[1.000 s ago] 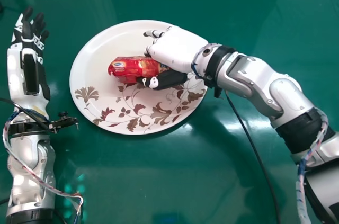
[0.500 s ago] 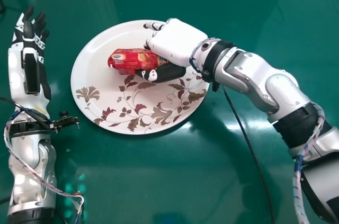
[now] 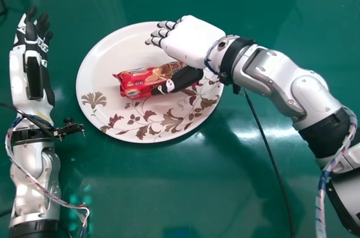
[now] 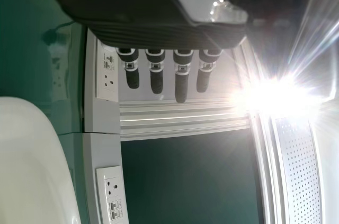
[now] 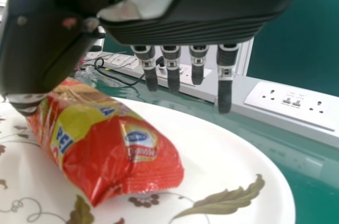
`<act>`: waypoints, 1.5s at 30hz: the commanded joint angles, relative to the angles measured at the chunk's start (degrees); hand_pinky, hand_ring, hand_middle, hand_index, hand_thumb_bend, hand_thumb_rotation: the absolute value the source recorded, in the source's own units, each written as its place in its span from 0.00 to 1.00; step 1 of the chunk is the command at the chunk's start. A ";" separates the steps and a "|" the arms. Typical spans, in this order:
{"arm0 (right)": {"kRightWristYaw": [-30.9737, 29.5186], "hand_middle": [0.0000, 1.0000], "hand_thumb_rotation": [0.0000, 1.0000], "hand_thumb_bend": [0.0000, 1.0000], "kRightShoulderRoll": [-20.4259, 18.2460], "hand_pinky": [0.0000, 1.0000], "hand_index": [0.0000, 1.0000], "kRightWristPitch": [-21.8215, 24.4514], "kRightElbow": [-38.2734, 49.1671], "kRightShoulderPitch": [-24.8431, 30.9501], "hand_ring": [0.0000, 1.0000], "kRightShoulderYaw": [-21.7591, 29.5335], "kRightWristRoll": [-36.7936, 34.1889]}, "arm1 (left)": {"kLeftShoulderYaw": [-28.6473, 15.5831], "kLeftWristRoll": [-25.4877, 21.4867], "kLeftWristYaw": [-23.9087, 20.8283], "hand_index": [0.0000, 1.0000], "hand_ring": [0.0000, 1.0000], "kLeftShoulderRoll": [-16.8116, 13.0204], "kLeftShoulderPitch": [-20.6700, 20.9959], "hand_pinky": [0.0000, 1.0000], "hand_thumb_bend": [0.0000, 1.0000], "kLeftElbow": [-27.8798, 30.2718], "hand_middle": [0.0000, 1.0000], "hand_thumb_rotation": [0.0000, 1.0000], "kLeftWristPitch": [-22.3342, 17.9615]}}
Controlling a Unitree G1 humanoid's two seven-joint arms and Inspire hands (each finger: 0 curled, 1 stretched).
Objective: Pick up biscuit and place it in the plate
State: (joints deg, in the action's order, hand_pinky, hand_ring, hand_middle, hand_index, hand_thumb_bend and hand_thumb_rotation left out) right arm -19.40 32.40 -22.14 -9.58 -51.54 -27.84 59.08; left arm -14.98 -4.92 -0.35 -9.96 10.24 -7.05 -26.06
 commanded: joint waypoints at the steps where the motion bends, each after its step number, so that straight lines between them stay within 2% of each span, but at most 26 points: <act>1: -1.23 0.99 0.91 1.00 0.89 0.70 0.99 1.27 2.01 1.11 0.90 1.11 -0.45 | 0.82 0.66 -0.07 1.00 1.00 1.36 -2.15 1.00 0.76 -3.22 0.95 0.81 -1.12; 5: -1.57 0.97 0.88 1.00 3.20 0.70 0.96 1.88 4.53 2.22 0.88 3.69 -1.54 | 0.84 1.09 -0.45 1.00 1.00 1.47 -2.35 1.00 0.73 -2.95 0.94 0.81 -1.04; 8: -3.88 0.97 0.89 1.00 4.70 0.72 0.97 4.07 7.18 3.85 0.90 6.48 -3.38 | 0.86 1.48 -0.62 1.00 1.00 1.43 -2.52 1.00 0.71 -2.97 0.95 0.82 -1.20; 13: -2.32 0.92 0.86 1.00 7.66 0.68 0.92 5.30 11.88 8.40 0.85 11.76 -5.78 | 0.64 1.24 -0.97 1.00 1.00 1.65 -2.72 1.00 0.75 -3.63 0.95 0.82 -1.08; 16: -3.72 0.90 0.82 1.00 8.88 0.68 0.90 7.42 15.36 11.40 0.84 14.93 -7.28 | 0.58 1.05 -0.82 1.00 1.00 1.44 -2.67 1.00 0.78 -4.36 0.95 0.82 -1.36; 19: -4.85 0.89 0.74 1.00 10.13 0.66 0.88 9.80 18.47 14.49 0.84 17.78 -8.06 | 0.54 0.84 -0.63 1.00 1.00 1.27 -2.48 1.00 0.78 -5.11 0.94 0.83 -1.57; 25: -0.14 0.84 0.73 1.00 10.90 0.64 0.83 11.52 20.25 20.79 0.78 23.66 -9.49 | 0.58 0.57 0.01 1.00 0.98 1.06 -1.72 1.00 0.80 -7.37 0.92 0.83 -3.95; 29: 2.17 0.83 0.66 1.00 10.60 0.64 0.80 12.74 20.57 23.95 0.78 26.45 -10.62 | 0.54 0.95 -0.14 1.00 0.97 0.92 -1.59 1.00 0.81 -8.45 0.92 0.85 -5.03; 32: 4.45 0.80 0.62 0.98 10.03 0.63 0.78 13.48 20.47 25.98 0.76 27.53 -10.92 | 0.40 0.80 -0.05 1.00 0.96 0.59 -1.72 1.00 0.79 -8.40 0.90 0.87 -5.22; 36: 6.21 0.80 0.61 0.98 9.76 0.63 0.77 14.03 20.10 28.17 0.76 27.92 -11.57 | -0.15 1.45 -0.70 1.00 0.96 -0.08 -2.26 1.00 0.84 -7.58 0.90 0.89 -5.40; 42: 6.28 0.81 0.61 0.98 9.47 0.65 0.78 15.72 19.72 31.11 0.77 26.95 -11.00 | -0.74 1.76 -0.90 1.00 0.96 -1.11 -4.32 1.00 0.79 -5.85 0.90 0.91 -5.07; 45: 7.10 0.82 0.59 0.98 8.50 0.65 0.79 16.67 19.18 32.25 0.77 26.85 -11.50 | -0.80 2.49 -1.06 1.00 0.96 -1.80 -4.78 1.00 0.84 -5.32 0.90 0.92 -5.10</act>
State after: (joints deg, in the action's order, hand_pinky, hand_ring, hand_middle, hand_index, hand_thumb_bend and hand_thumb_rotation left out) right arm -13.28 41.96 -5.82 9.93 -20.63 -0.52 48.22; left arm -15.21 -4.28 -1.16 -11.43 9.62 -10.20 -30.85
